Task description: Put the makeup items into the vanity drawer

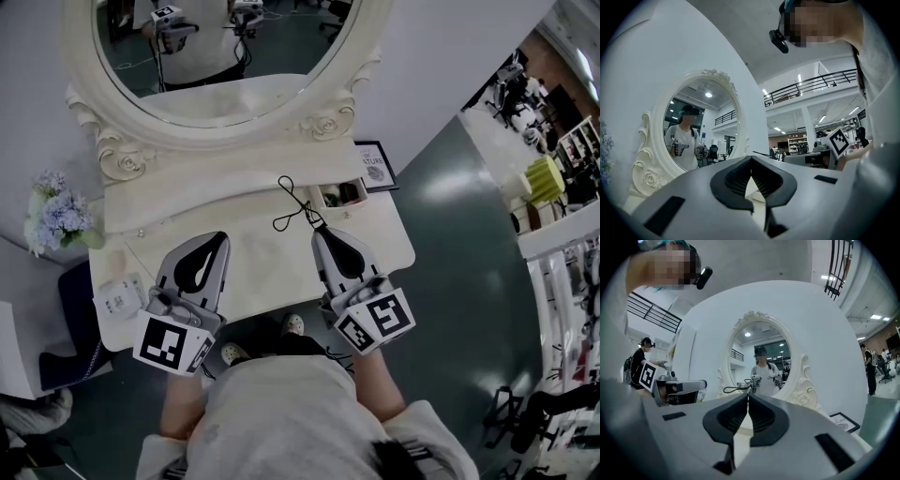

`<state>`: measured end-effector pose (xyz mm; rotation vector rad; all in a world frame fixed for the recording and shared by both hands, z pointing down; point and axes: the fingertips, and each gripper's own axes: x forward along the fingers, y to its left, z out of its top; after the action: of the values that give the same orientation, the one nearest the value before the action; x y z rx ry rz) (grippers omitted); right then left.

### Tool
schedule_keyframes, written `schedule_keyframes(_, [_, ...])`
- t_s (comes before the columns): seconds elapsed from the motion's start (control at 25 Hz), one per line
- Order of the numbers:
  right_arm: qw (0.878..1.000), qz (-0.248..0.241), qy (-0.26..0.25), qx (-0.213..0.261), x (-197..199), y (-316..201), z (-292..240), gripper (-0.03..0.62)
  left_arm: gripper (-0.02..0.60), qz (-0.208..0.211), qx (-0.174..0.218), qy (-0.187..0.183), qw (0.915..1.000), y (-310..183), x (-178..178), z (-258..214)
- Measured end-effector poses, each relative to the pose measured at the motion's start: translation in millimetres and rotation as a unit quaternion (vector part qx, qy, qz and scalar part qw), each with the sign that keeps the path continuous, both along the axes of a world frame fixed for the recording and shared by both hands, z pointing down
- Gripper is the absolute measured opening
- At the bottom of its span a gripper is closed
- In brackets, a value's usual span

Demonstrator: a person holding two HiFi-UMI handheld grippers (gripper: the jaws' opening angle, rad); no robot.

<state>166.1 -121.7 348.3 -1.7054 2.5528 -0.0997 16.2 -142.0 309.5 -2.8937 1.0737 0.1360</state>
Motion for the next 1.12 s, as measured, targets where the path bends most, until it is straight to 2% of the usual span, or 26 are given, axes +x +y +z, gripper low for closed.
schedule_keyframes(0.76, [0.998, 0.047, -0.003, -0.029, 99, 2, 29, 0.025, 0.015, 0.027, -0.009, -0.011, 0.9995, -6, 84, 9])
schedule_keyframes(1.12, [0.997, 0.049, 0.006, -0.057, 136, -5, 47, 0.025, 0.015, 0.019, -0.016, -0.016, 0.9996, -7, 112, 15])
